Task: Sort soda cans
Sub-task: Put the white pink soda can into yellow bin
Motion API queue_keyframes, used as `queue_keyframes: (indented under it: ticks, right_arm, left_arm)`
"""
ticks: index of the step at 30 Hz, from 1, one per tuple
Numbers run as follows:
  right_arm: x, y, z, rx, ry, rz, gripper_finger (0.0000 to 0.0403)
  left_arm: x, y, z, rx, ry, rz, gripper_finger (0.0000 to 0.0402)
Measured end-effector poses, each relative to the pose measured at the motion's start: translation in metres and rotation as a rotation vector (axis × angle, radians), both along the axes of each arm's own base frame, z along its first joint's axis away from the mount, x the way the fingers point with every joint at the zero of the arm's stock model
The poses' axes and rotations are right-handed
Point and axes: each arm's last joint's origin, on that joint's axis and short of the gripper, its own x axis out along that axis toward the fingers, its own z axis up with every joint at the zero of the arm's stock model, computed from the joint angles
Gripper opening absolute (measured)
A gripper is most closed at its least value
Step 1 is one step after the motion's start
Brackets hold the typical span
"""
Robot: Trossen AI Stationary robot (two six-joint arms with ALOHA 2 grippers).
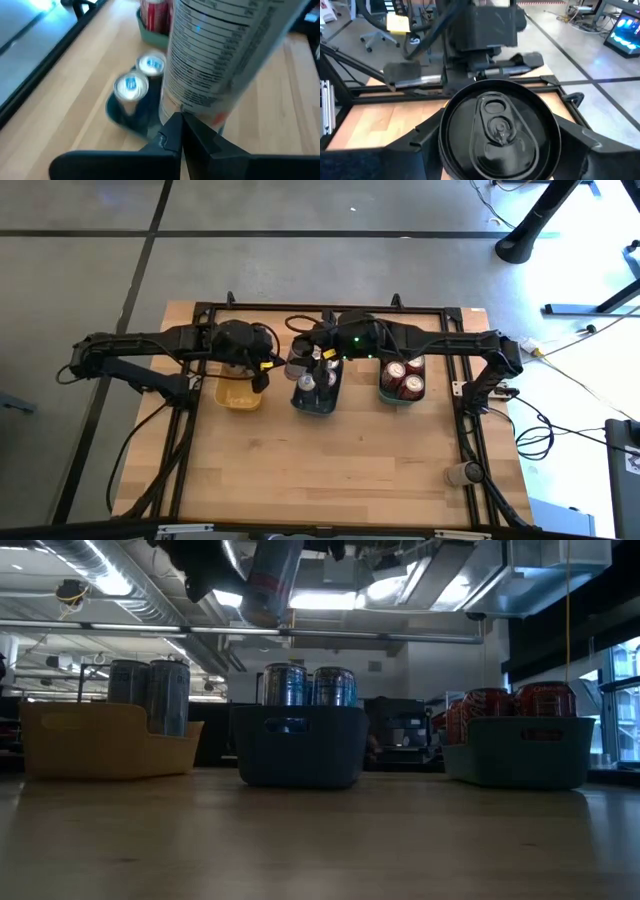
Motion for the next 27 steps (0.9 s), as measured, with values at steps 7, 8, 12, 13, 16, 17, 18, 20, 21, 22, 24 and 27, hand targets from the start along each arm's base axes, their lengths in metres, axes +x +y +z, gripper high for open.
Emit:
queue_keyframes:
  ticks: [7, 8, 12, 13, 16, 17, 18, 20, 21, 22, 24, 27]
  right_arm:
    - [0.010, 0.007, -0.010, -0.004, 0.001, 0.007, 0.0254]
    - [0.013, 0.007, -0.012, -0.003, -0.005, 0.009, 0.0254]
    - [0.024, 0.009, -0.022, -0.002, -0.016, 0.014, 0.0254]
    - [0.027, 0.009, -0.024, 0.001, -0.021, 0.019, 0.0254]
    - [0.037, 0.009, -0.036, 0.003, -0.022, 0.021, 0.0254]
    - [0.042, 0.008, -0.041, 0.003, -0.025, 0.020, 0.0254]
    - [0.045, 0.008, -0.045, 0.004, -0.029, 0.019, 0.0254]
    - [0.053, 0.008, -0.055, 0.006, -0.027, 0.020, 0.0254]
    - [0.057, 0.008, -0.059, 0.006, -0.040, 0.024, 0.0254]
    - [0.061, 0.008, -0.064, 0.007, -0.049, 0.026, 0.0254]
    - [0.068, 0.008, -0.073, 0.006, -0.065, 0.027, 0.0254]
    - [0.079, 0.008, -0.088, -0.021, -0.089, 0.035, 0.0254]
  left_arm:
    - [-0.041, -0.002, 0.031, 0.042, 0.049, 0.068, 0.0002]
    - [-0.048, -0.002, 0.037, 0.054, 0.032, 0.082, 0.0002]
    - [-0.077, -0.003, 0.057, 0.088, -0.080, 0.133, 0.0006]
    - [-0.084, -0.003, 0.060, 0.096, -0.102, 0.150, 0.0007]
    - [-0.100, -0.004, 0.066, 0.109, -0.158, 0.192, 0.0006]
    - [-0.103, -0.004, 0.067, 0.109, -0.165, 0.197, 0.0004]
    - [-0.106, -0.004, 0.068, 0.108, -0.176, 0.201, 0.0003]
    - [-0.112, -0.005, 0.070, 0.106, -0.198, 0.202, 0.0002]
    - [-0.113, -0.005, 0.070, 0.103, -0.203, 0.205, 0.0002]
    - [-0.114, -0.005, 0.071, 0.098, -0.209, 0.209, 0.0002]
    - [-0.114, -0.005, 0.071, 0.094, -0.209, 0.213, 0.0005]
    - [-0.113, -0.005, 0.070, 0.094, -0.204, 0.214, 0.0007]
